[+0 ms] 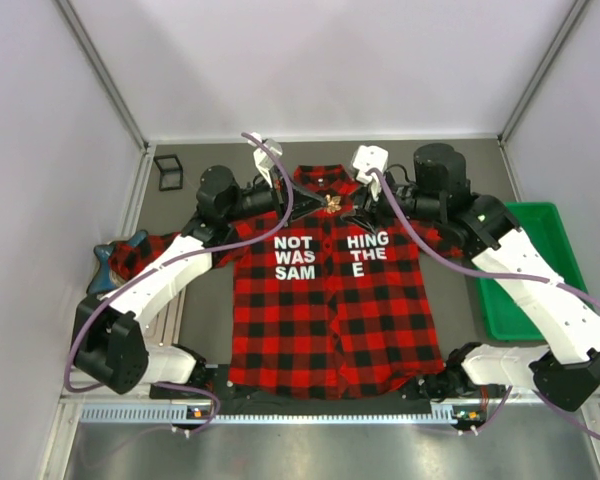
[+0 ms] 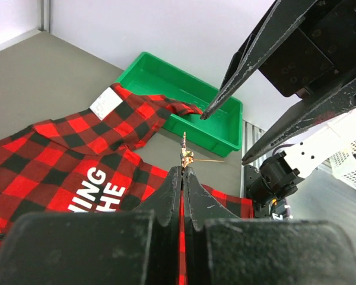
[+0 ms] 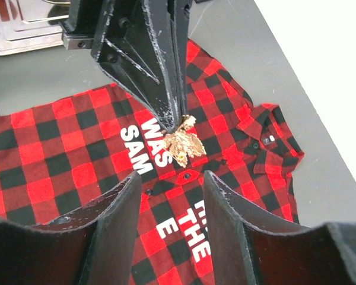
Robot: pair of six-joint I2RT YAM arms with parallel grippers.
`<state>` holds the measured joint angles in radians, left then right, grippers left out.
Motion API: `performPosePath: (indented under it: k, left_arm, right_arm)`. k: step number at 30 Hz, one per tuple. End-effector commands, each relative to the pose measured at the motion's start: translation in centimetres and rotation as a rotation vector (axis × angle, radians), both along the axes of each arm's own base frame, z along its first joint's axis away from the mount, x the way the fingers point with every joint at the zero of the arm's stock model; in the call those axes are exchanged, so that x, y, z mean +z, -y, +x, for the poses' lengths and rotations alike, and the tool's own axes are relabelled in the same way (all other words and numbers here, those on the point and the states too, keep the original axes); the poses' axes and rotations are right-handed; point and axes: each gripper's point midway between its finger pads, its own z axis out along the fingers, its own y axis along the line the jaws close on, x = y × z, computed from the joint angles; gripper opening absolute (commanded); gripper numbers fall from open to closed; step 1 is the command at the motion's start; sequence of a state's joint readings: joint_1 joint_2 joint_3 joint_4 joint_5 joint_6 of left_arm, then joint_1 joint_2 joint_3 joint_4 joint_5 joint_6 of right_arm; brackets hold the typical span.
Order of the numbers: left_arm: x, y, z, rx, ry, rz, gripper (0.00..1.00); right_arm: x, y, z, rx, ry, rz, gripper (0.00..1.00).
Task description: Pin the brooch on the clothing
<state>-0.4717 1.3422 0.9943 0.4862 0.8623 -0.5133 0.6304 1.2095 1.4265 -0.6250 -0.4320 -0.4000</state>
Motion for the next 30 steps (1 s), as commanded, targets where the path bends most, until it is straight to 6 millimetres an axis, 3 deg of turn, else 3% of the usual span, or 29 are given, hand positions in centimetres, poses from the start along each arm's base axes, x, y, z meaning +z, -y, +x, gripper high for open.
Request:
performPosePath:
  k: [1,13,16,20,30]
  left_arm:
    - [2.6,-0.4,-0.2,0.032,0.123,0.014,0.0]
    - [2.3,-0.1,-0.5,0.02,0.105,0.024,0.0]
    - [2.4,-0.2,-0.4,0.022,0.099,0.018,0.0]
    - [2.7,-0.7,-0.2,0.029,0.082,0.002,0.0]
    - [3.4,-2.1,-0.3,-0.013,0.03,-0.066,0.0]
  right_arm:
    - [2.6,-0.8,-1.0,0.106,0.091,0.061,0.46]
    - [2.4,-3.6,-0.5,0.175,0.152,0.027,0.43]
    - [2.0,-4.0,-0.7,0.204,0.154,0.017,0.39]
    - [0.7,-3.0,-0.9,0.196,0.16,-0.038,0.18]
    - [-1.5,0.6,-0.4,0.059,0.176,-0.15,0.2]
